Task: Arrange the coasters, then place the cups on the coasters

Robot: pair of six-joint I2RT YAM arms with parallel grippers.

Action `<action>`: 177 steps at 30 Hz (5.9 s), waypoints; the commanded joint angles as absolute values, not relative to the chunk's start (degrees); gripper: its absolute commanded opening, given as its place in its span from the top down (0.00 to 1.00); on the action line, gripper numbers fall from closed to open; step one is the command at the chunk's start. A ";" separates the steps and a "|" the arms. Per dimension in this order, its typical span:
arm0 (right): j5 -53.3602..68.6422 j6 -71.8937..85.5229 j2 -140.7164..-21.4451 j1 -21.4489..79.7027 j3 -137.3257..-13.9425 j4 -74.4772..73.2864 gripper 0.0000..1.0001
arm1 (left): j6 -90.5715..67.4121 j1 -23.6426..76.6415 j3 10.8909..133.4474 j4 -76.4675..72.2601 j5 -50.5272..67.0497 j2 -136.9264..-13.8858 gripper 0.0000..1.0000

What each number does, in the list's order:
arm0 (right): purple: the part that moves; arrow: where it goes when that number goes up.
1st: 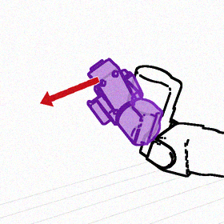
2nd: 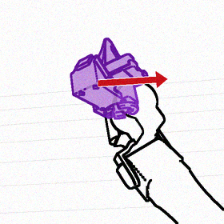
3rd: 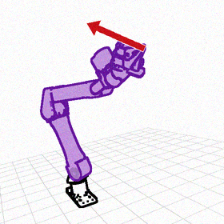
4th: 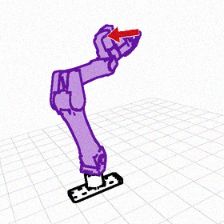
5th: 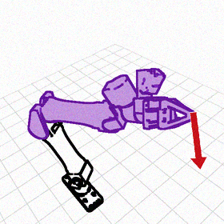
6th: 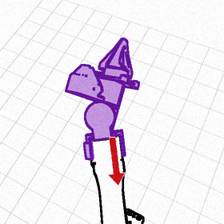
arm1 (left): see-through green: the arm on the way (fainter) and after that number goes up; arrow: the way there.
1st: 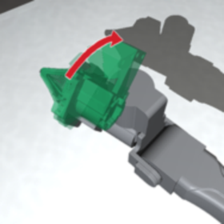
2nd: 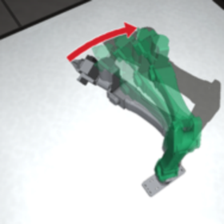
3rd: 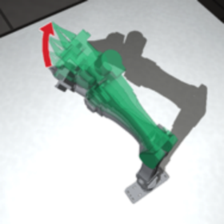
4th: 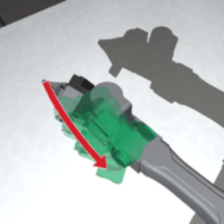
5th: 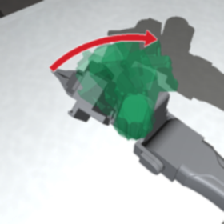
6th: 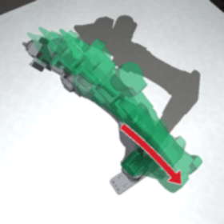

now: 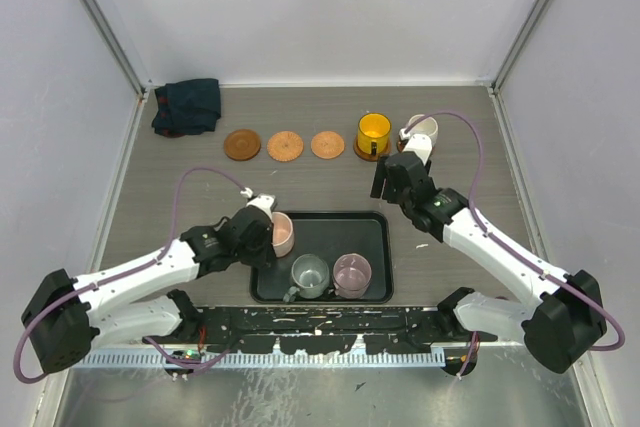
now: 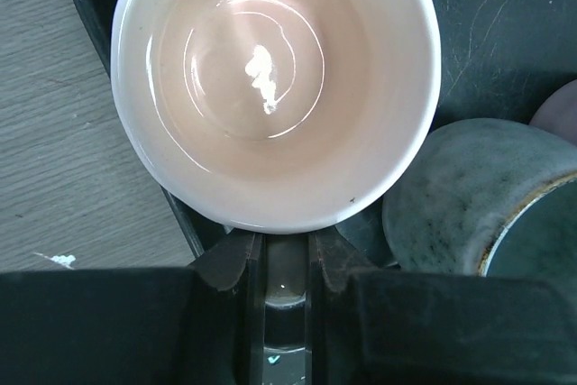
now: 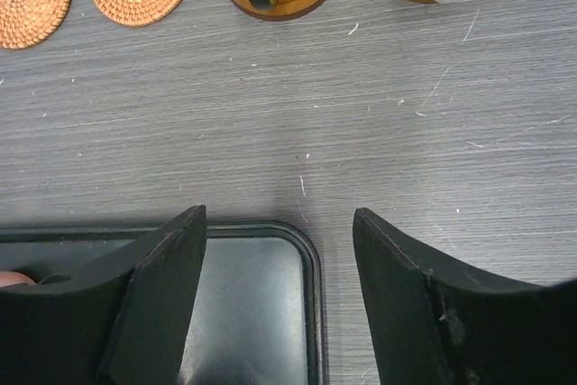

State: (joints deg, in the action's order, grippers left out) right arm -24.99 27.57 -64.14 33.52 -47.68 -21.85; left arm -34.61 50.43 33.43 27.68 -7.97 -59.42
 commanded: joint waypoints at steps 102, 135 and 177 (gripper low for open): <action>-30.38 30.57 -61.81 36.03 -41.58 -17.40 0.30 | -26.45 37.39 108.15 22.17 -15.16 -123.27 1.00; -29.12 31.11 -62.00 36.02 -41.13 -16.96 0.30 | -27.43 37.49 105.08 19.72 -14.15 -121.68 1.00; -26.98 31.98 -63.56 36.08 -41.05 -16.00 0.31 | -25.35 37.55 113.29 24.36 -16.47 -123.08 1.00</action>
